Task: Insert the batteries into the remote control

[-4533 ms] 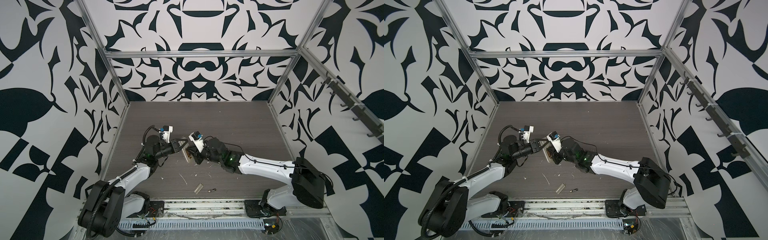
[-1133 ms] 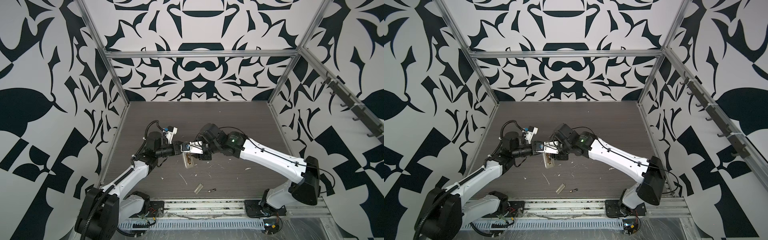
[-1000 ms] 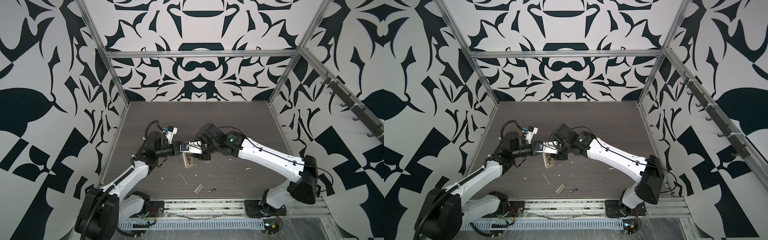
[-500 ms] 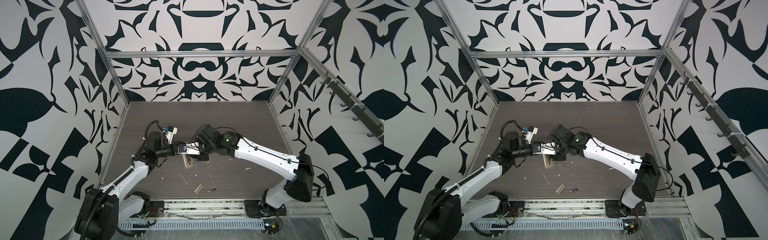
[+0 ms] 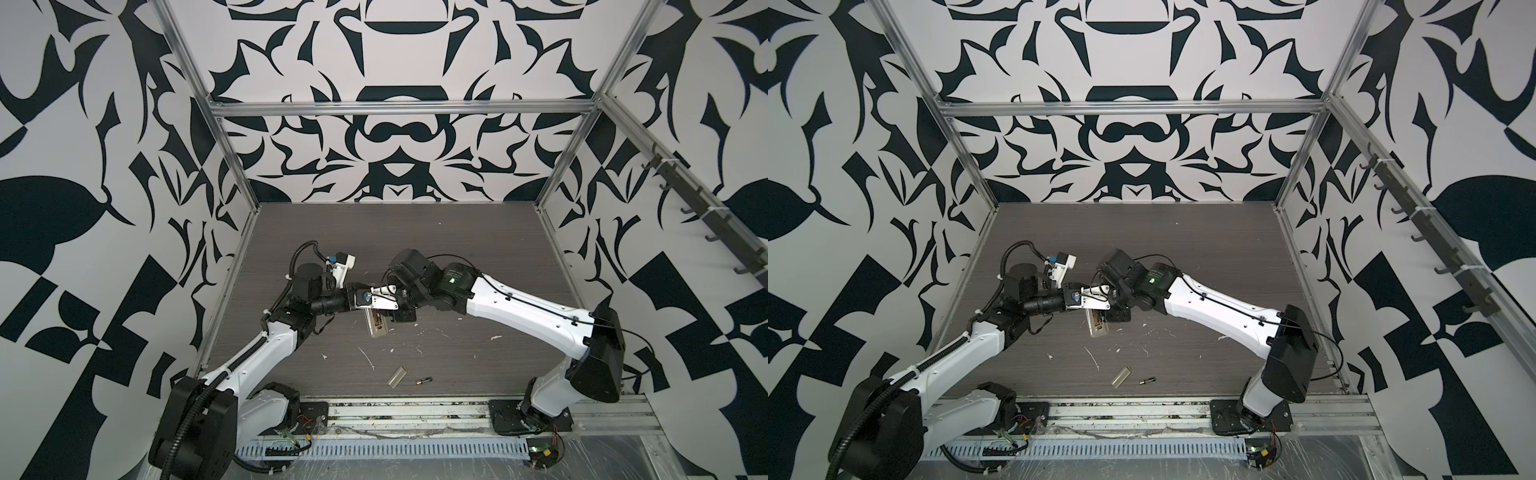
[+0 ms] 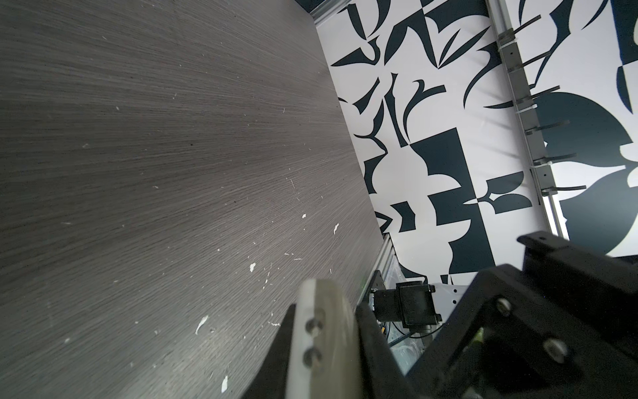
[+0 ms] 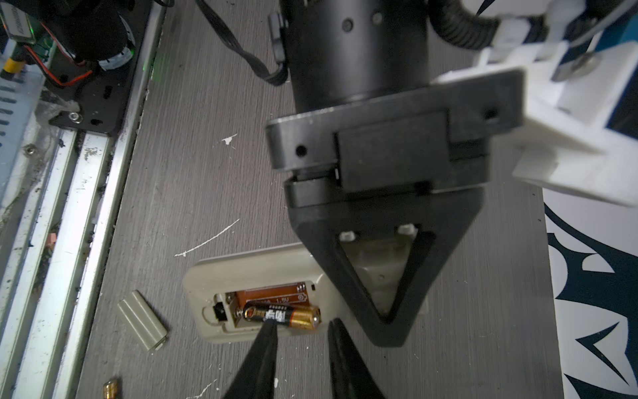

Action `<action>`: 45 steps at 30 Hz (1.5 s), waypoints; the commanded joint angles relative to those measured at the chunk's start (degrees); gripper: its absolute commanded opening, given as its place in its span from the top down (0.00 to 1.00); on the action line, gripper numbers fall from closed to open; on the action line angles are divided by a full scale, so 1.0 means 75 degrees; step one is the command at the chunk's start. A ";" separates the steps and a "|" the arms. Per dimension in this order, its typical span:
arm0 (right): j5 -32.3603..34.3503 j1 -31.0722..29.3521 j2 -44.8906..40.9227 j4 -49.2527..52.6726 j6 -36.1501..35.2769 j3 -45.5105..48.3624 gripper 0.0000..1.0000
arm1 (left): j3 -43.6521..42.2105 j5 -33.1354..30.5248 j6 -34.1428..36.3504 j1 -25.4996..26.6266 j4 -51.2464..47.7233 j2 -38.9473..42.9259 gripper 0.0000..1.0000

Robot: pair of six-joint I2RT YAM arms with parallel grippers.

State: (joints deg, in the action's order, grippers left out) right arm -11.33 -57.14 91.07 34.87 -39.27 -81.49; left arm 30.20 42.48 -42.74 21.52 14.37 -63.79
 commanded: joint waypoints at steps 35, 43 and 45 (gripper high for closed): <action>0.0150 -0.0055 0.0080 -0.0392 -0.0113 0.0018 0.76 | 0.0089 0.0163 -0.0082 0.0018 0.0353 0.0250 1.00; 0.0204 -0.0049 0.0087 -0.0391 -0.0152 0.0153 0.76 | 0.0109 0.0160 -0.0071 0.0021 0.0358 0.0267 1.00; 0.0228 -0.0048 0.0069 -0.0407 -0.0151 0.0187 0.76 | 0.0096 0.0155 -0.0078 0.0017 0.0358 0.0276 1.00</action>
State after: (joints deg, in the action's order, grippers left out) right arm -10.44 -57.28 92.47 32.51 -40.14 -80.73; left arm 30.20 42.65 -43.24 21.52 15.18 -63.05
